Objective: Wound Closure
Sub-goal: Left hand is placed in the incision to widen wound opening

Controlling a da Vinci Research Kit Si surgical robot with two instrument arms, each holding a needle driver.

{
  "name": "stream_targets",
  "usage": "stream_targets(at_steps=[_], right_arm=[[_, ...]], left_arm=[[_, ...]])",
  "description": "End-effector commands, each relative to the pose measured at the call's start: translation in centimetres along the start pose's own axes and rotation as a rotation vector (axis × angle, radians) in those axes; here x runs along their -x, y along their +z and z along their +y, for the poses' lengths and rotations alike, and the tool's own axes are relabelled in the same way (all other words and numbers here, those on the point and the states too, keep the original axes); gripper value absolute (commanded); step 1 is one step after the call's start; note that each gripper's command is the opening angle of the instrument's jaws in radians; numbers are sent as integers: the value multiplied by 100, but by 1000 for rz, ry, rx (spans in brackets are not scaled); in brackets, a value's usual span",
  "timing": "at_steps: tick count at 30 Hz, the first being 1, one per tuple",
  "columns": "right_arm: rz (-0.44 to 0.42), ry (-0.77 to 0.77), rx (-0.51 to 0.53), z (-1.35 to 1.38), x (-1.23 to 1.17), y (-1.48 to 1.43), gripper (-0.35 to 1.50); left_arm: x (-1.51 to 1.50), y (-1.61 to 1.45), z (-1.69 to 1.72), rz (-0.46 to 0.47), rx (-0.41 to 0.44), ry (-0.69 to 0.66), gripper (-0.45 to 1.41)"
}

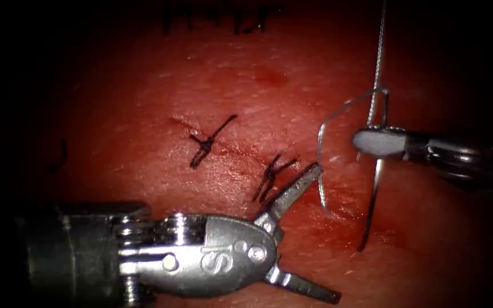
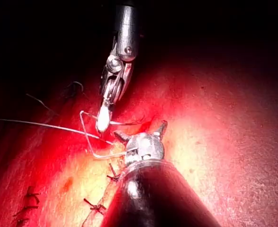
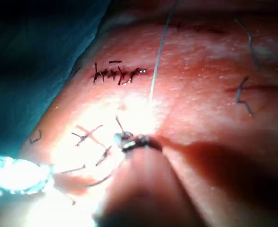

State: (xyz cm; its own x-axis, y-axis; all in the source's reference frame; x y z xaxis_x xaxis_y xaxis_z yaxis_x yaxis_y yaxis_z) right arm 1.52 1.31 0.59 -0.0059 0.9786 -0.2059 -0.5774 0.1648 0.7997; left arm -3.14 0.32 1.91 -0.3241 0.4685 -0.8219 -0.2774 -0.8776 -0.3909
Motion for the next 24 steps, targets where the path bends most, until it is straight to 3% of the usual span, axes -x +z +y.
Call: stream_targets(at_steps=[1,4,9,16,24], right_arm=[[9,-19,-7,1,2,7,-35],[28,-60,-14,-1,-1,6,-35],[52,-201,-15,-4,-3,4,-35],[73,-368,-23,-18,-4,5,-35],[95,-489,-51,-29,-1,12,-35]], left_arm=[[5,6,-1,-18,31,-23,21],[13,6,-7,-91,87,-42,-45],[33,12,-28,-174,134,-51,-45],[68,35,-43,-381,162,-40,-45],[78,63,-50,-420,167,-26,-45]])
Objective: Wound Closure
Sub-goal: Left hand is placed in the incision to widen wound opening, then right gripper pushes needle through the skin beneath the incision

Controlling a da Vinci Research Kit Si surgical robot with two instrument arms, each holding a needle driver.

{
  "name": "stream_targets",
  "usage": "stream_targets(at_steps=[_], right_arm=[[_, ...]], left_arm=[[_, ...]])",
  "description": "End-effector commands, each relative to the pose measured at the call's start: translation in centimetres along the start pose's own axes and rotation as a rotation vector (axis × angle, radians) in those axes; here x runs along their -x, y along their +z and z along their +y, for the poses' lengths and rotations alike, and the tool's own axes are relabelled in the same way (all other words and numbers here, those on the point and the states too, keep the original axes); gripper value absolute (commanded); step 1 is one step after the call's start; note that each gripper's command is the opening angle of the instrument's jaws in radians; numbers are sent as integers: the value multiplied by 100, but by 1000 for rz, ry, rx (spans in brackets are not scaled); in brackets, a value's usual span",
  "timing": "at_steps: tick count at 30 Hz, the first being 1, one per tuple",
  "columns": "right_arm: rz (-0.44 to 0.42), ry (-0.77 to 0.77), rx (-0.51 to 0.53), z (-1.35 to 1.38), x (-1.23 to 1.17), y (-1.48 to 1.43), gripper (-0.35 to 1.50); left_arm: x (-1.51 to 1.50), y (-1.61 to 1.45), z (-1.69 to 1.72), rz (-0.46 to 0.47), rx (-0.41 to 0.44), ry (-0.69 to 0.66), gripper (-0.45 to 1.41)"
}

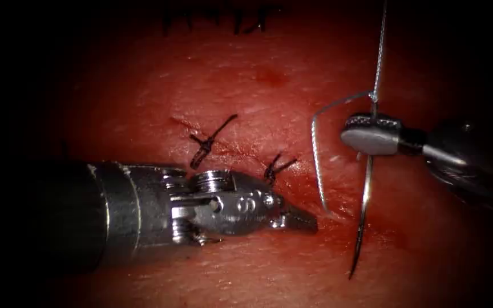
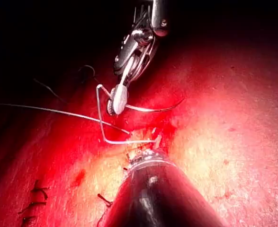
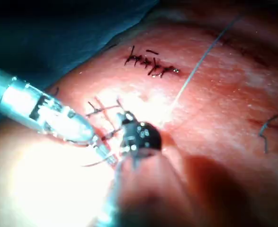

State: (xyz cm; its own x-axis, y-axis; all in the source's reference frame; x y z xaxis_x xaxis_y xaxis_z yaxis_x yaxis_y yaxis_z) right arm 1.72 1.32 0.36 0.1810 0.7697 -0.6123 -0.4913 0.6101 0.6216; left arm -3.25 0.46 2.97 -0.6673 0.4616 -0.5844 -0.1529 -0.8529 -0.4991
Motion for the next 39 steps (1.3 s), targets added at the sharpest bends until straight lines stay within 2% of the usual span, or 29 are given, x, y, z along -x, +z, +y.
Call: stream_targets(at_steps=[1,9,11,14,17,24,28,30,34,39], right_arm=[[2,-28,0,-2,6,8,-35],[26,-151,4,-6,7,7,-35],[32,-163,5,-7,7,7,-35],[46,-197,7,-7,7,7,-35],[52,-220,10,-7,7,7,-35],[90,-325,24,-1,9,9,-35],[115,-389,38,5,16,14,-35],[132,-417,47,10,21,17,-35],[142,-486,108,22,41,31,-35],[144,-540,135,26,54,42,-35]], left_arm=[[-2,11,-4,-6,0,2,-45],[-10,29,-34,-58,1,4,-45],[-7,35,-41,-94,1,8,-45],[3,46,-50,-214,10,17,-45],[9,52,-54,-279,10,9,-45],[8,65,-54,-403,143,-44,-45],[6,67,-51,-416,192,-51,-45],[6,67,-47,-418,215,-49,-33],[7,53,-24,-400,266,-40,-25],[5,40,-10,-382,297,-28,-25]])
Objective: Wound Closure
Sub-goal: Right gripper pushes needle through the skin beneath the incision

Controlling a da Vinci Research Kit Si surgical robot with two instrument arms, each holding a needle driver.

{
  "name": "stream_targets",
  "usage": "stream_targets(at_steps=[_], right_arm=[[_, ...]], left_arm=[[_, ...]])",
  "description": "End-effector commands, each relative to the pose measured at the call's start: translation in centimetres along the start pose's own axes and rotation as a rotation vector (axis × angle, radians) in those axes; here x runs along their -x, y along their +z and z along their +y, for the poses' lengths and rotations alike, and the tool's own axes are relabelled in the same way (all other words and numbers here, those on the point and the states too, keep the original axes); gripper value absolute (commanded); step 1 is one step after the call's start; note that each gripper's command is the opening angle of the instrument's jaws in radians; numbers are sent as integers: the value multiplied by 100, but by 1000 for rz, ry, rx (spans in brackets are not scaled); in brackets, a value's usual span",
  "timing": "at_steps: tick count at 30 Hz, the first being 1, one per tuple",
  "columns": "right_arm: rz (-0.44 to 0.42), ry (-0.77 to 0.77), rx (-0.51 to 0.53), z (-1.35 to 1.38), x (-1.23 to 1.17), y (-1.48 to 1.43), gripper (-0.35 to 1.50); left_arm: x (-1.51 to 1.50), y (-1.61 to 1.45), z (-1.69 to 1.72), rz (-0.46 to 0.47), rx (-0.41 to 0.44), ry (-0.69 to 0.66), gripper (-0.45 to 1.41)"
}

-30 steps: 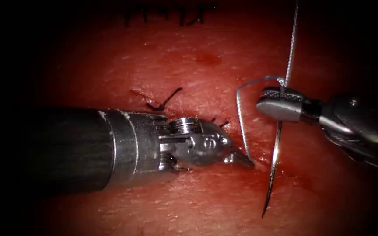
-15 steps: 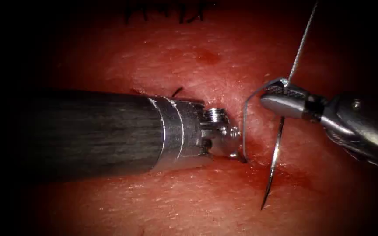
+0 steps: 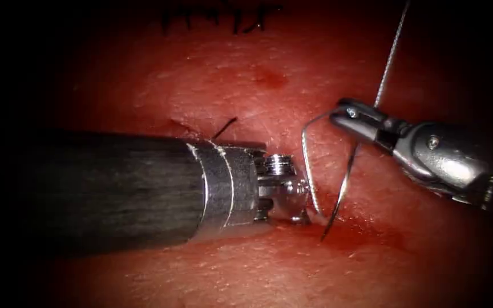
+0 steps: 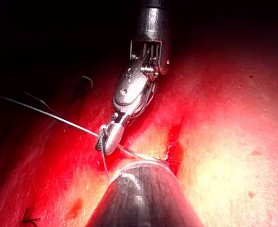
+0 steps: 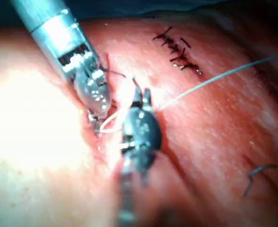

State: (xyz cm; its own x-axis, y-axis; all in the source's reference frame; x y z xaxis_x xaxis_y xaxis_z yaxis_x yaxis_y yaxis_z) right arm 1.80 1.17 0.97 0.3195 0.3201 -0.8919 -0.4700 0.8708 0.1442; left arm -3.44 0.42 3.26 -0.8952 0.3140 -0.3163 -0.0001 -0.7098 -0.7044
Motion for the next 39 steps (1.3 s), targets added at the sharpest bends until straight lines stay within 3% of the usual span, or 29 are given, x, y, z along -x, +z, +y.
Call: stream_targets(at_steps=[1,13,23,29,35,39], right_arm=[[-1,-24,4,-4,9,8,-35],[-28,-209,68,-8,16,8,-35],[-51,-316,20,-36,34,15,-35],[-53,-332,-7,-50,32,12,-35],[-53,-331,-12,-55,29,9,-35],[-48,-327,-12,-50,26,8,-35]], left_arm=[[-3,4,-1,4,5,3,-25],[4,1,12,23,21,19,-22],[-3,-12,23,59,-6,22,-22],[-14,-33,32,94,-50,13,-23],[-21,-53,56,146,-96,0,-23],[-10,-58,91,177,-126,10,-27]])
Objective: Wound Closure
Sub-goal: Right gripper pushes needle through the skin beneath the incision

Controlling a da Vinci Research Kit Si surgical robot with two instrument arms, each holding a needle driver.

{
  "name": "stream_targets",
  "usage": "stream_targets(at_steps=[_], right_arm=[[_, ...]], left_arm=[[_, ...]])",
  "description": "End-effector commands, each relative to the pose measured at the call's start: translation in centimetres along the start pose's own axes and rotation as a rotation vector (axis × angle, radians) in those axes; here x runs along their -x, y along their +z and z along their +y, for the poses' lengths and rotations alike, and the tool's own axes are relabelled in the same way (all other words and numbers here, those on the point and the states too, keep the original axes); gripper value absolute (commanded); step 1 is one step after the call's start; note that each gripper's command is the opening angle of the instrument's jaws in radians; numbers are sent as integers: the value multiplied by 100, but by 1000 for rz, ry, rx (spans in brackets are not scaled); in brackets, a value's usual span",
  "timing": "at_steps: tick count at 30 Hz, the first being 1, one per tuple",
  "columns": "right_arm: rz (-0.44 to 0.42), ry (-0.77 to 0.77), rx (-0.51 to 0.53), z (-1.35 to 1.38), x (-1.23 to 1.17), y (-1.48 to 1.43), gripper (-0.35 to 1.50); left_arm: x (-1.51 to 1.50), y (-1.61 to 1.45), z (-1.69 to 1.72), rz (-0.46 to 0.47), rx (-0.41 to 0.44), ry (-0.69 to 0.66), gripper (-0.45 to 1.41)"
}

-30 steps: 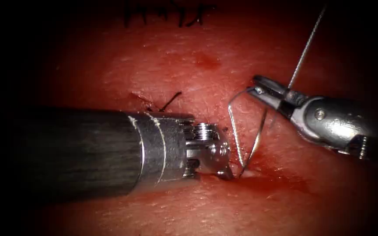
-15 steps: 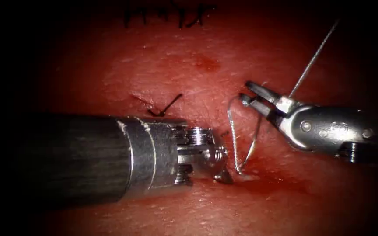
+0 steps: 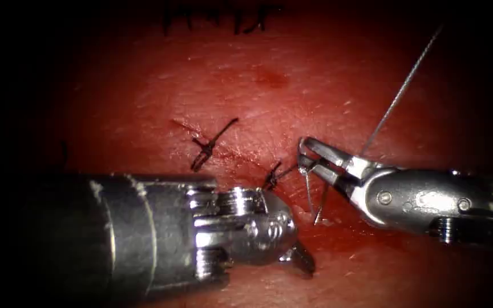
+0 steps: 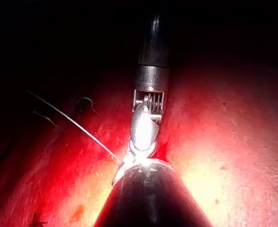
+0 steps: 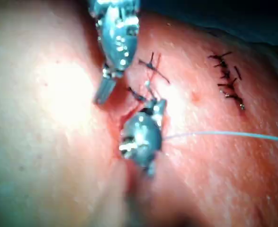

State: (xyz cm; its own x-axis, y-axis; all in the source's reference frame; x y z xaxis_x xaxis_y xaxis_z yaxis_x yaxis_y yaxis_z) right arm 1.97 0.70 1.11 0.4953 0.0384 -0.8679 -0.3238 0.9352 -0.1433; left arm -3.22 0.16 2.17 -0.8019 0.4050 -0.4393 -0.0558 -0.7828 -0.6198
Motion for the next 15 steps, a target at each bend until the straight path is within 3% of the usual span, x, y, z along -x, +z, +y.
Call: stream_targets(at_steps=[1,6,15], right_arm=[[6,4,3,-3,2,5,-35],[19,9,19,6,-2,2,-35],[35,47,34,17,-7,-1,-35]], left_arm=[[1,5,3,4,-13,-1,-30],[18,-1,18,51,-66,-10,-42],[28,7,-3,148,-185,-26,-43]])
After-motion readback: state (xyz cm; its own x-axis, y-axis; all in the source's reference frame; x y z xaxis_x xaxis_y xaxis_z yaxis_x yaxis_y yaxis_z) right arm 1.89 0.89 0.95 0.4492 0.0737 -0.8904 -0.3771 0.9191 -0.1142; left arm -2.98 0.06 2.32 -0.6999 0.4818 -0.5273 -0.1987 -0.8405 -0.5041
